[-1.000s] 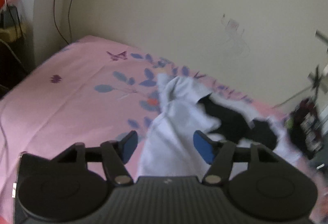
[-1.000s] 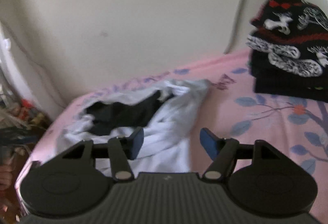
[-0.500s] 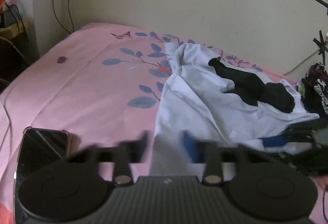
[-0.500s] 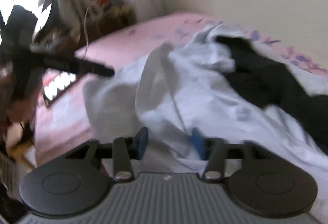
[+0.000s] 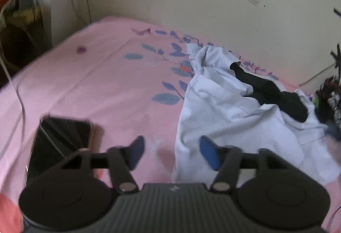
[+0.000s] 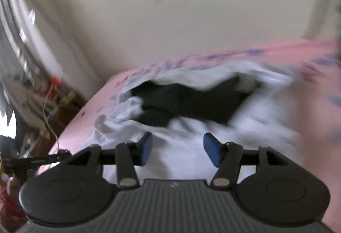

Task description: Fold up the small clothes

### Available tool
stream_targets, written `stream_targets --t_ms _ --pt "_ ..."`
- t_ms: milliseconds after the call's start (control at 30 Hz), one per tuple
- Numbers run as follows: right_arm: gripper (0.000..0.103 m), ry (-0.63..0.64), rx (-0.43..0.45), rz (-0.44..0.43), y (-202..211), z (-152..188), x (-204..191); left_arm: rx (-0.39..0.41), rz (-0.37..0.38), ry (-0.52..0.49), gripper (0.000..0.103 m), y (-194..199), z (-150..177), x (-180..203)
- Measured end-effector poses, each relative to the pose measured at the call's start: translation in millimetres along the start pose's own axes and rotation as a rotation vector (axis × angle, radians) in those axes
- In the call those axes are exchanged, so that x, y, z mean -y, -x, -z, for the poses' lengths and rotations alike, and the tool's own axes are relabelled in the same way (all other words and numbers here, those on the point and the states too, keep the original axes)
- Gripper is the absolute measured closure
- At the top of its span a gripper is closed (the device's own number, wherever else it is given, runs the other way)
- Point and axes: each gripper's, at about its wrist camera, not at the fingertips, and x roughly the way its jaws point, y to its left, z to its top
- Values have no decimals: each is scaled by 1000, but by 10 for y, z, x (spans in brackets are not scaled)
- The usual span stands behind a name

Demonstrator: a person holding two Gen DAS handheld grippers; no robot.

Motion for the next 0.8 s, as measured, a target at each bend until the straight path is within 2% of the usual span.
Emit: stream_targets --t_ms 100,167,267,300,333,367,400,433,467,533,667,733,800 --pt "45 -101 3 83 526 338 393 -65 79 76 40 -38 18 -67" --pt "45 -148 8 100 751 524 541 -100 101 103 40 -99 39 -41" --pt "45 -214 -12 81 751 782 643 -103 104 124 44 -155 77 31" --pt "45 -225 -10 67 686 843 629 -103 108 129 49 -165 79 47" --pt "45 -211 17 58 663 859 596 -104 110 143 64 -178 78 59" --pt "48 -190 18 49 592 863 539 -107 96 158 74 -187 76 61" --pt "54 -183 8 23 536 851 499 -111 83 165 93 -192 73 65" --pt "83 -189 -8 -18 468 848 458 -110 85 175 94 -182 65 63" --pt "100 -194 -26 -40 411 845 421 -103 83 188 95 -143 57 43" --pt "102 -159 -28 -4 422 823 343 -78 81 195 96 -4 51 49" --pt "103 -115 4 57 812 769 417 -26 51 165 98 398 92 58" --pt "102 -71 -45 95 800 758 449 -49 31 168 96 418 137 33" --pt "100 -31 -129 112 698 720 445 -85 -34 147 94 334 161 32"
